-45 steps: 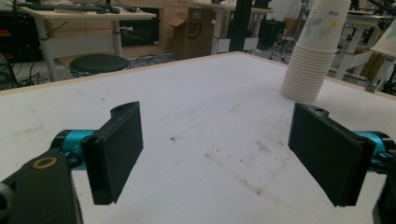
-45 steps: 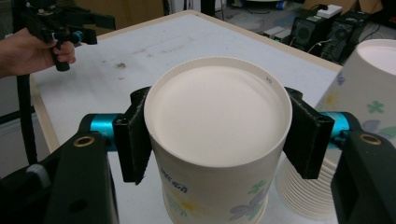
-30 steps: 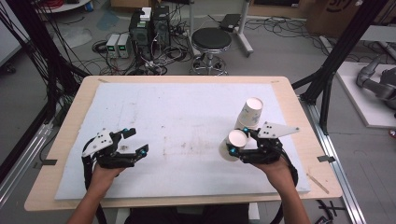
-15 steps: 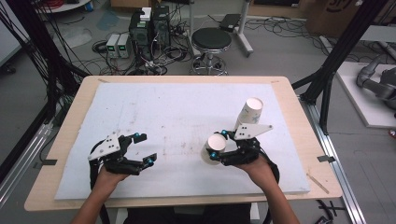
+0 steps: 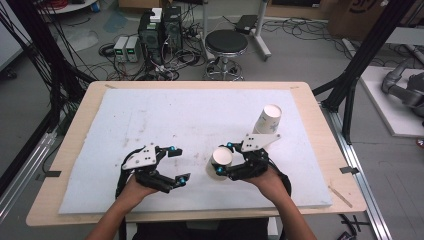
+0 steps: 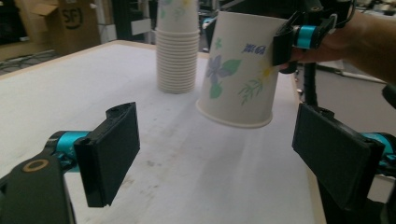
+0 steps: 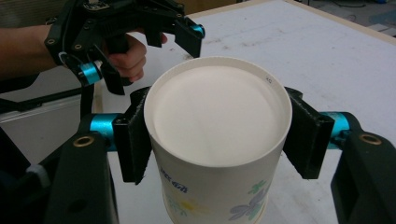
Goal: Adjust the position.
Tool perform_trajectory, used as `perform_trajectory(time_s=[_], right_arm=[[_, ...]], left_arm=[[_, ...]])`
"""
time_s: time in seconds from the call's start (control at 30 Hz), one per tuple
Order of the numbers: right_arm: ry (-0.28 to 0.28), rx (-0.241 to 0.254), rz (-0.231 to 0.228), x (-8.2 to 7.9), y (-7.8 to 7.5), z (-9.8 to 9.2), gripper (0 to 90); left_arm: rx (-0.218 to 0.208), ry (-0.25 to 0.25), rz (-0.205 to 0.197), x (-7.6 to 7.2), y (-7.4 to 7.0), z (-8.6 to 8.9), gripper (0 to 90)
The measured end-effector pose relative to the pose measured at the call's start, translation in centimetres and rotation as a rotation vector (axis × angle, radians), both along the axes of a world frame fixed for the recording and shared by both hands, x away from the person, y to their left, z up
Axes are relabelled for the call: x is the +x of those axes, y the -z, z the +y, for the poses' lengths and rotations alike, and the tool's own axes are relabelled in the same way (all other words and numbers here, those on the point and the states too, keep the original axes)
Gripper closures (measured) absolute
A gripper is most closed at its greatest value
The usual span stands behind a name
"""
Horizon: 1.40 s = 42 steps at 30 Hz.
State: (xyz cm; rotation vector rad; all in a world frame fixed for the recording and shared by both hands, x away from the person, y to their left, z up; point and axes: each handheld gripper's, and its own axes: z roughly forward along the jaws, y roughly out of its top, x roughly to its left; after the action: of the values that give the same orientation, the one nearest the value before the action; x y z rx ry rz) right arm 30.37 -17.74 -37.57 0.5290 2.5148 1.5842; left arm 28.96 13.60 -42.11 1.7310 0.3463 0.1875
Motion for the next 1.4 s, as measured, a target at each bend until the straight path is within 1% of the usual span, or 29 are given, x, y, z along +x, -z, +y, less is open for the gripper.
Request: perform_trajectory(time_s=[0.07,0.13,0.23,0.27,0.3,0.37,0.47,0.63,0.83,0.97,1.0,1.07,1.17,1.23,1.27,1.3,1.33,1.37,1.4], right_arm=[[-0.004,0.004,0.001,0.0,0.0,0.0,34.5],[-0.005,0.009,0.001,-0.1,0.0,0.0,34.5],[-0.010,0.013,0.012,-0.2,-0.1,0.1,34.5],[-0.010,0.012,0.003,-0.2,-0.1,0.1,34.5],[-0.013,0.014,0.004,-0.2,-0.1,0.1,34.5],[-0.020,0.011,0.012,-0.3,-0.1,0.2,34.5],[-0.026,0.016,0.005,-0.4,-0.1,0.3,34.5],[-0.037,0.023,0.020,-0.5,-0.1,0.3,34.5],[-0.053,0.035,0.020,-0.5,0.0,0.4,34.6],[-0.065,0.044,0.033,-0.5,0.0,0.5,34.5],[-0.065,0.046,0.027,-0.5,0.1,0.5,34.5],[-0.074,0.054,0.039,-0.6,0.1,0.5,34.6],[-0.074,0.062,0.034,-0.5,0.1,0.4,34.8],[-0.077,0.060,0.045,-0.6,0.2,0.5,34.8],[-0.078,0.059,0.039,-0.5,0.2,0.5,33.8],[-0.072,0.058,0.050,-0.6,0.2,0.6,26.6],[-0.053,0.053,0.054,-0.6,0.2,0.6,19.4],[-0.040,0.042,0.029,-0.7,0.1,0.7,18.4],[-0.040,0.042,0.029,-0.7,0.1,0.7,18.4]], left_arm=[[0.010,0.024,0.003,0.1,0.0,-0.9,15.0],[0.011,0.045,0.001,0.2,0.1,-1.8,15.0],[0.029,0.069,-0.004,0.3,0.2,-3.0,15.0],[0.031,0.075,-0.006,0.4,0.2,-3.4,15.0],[0.030,0.081,-0.005,0.4,0.2,-3.7,15.1],[0.029,0.089,-0.008,0.5,0.2,-4.3,15.2],[0.034,0.107,-0.010,0.5,0.1,-4.9,15.3],[0.041,0.128,-0.008,0.7,0.2,-5.7,15.7],[0.035,0.143,-0.007,0.9,0.4,-6.3,17.8],[0.026,0.151,-0.004,1.0,0.4,-6.3,21.2],[0.024,0.151,-0.002,1.0,0.5,-6.3,22.1],[0.021,0.160,-0.005,1.0,0.4,-6.2,24.6],[0.025,0.166,-0.007,1.0,0.4,-6.2,27.7],[0.034,0.169,0.000,1.0,0.4,-6.1,30.5],[0.045,0.171,0.002,1.0,0.3,-6.0,31.7],[0.055,0.171,0.003,1.0,0.2,-6.0,32.4],[0.075,0.172,0.003,1.0,0.0,-5.9,32.8],[0.093,0.172,0.007,1.0,-0.1,-5.8,33.2],[0.115,0.171,0.011,1.0,-0.3,-5.7,33.2]])
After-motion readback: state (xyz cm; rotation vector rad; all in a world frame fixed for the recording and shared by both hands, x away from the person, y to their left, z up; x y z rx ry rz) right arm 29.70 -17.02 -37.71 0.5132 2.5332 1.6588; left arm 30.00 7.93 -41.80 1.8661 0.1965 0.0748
